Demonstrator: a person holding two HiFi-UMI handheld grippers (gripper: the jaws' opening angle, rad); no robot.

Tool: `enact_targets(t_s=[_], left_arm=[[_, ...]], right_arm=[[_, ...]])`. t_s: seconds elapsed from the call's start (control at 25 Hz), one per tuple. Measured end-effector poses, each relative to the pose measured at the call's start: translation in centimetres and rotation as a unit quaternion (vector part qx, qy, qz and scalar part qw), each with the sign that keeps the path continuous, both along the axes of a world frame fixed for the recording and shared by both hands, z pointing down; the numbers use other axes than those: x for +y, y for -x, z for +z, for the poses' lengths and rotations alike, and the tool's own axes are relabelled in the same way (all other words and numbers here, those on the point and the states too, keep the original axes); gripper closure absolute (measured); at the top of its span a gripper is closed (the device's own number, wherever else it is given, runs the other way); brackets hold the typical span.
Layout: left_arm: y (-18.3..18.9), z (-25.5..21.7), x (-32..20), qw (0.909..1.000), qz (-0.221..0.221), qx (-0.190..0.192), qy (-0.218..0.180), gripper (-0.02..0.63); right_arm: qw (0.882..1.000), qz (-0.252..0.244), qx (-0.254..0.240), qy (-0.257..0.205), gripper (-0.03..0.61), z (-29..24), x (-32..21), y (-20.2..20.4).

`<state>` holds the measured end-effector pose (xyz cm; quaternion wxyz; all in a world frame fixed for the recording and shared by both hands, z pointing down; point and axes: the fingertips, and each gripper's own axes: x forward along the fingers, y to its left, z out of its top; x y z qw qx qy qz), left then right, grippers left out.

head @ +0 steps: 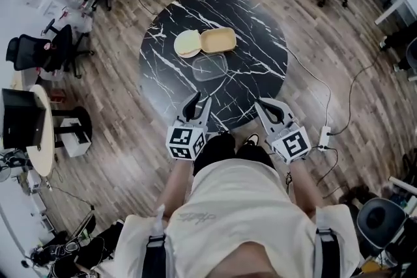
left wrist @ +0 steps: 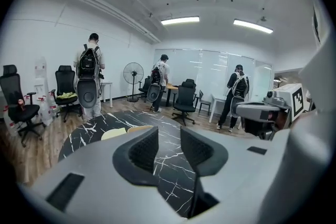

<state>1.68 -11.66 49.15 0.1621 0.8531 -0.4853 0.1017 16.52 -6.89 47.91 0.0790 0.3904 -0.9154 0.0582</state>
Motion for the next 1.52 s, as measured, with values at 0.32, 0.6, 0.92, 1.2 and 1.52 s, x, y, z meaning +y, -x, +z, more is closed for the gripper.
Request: enact_targets(t_s=[0.32, 0.6, 0.92, 1.2, 1.52], left_arm=[[5.6, 2.1, -3.0, 0.9998, -0.016, -0.003, 0.011, 0.471], [8.1, 5.6, -6.2, 0.9992, -0.008, 0.010, 0.038, 0.471], [9.3, 12.6, -10.5, 0.9928, -0.034, 0.015, 0.114, 0.471], [10.5, 20.0, -14.9, 0.9783, -0.100, 0.008, 0.181, 0.471], [11.1, 27.0, -16.0, 0.9595, -0.123, -0.044, 0.250, 0.474]], right_arm=[[1.000, 0.003, 0.004, 0.012, 0.572, -0.6, -3.4, 4.5], [1.000, -0.003, 0.019, 0.017, 0.572, -0.4, -6.0, 7.3], [0.998, 0.009, -0.002, 0.063, 0.572, 2.3, -9.8, 6.9], [0.995, -0.012, 0.002, 0.095, 0.572, 5.4, -13.1, 6.0], [0.993, -0.011, 0.000, 0.120, 0.572, 7.3, -14.5, 4.7]])
